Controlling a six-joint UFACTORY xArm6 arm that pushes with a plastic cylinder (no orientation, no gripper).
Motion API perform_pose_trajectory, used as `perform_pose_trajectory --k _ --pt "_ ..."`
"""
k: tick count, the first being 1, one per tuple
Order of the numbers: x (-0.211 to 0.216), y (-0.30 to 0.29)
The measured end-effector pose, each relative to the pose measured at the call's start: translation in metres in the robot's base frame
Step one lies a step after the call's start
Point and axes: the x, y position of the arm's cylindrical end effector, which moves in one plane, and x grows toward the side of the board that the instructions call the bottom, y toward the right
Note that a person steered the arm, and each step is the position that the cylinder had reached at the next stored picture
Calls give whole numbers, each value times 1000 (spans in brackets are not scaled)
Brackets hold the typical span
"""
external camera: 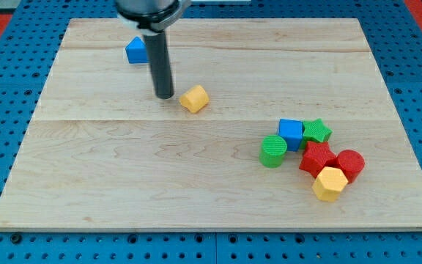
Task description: Move the yellow heart to the left side of the blue cube
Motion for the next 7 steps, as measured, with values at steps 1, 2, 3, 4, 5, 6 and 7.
perform_pose_trajectory --k 1,2,3,4,5,6,7 --pt "22 45" --pt "68 47" --pt "75 24" --pt "88 25" --pt "107 71" --pt "113 100" --pt "84 82"
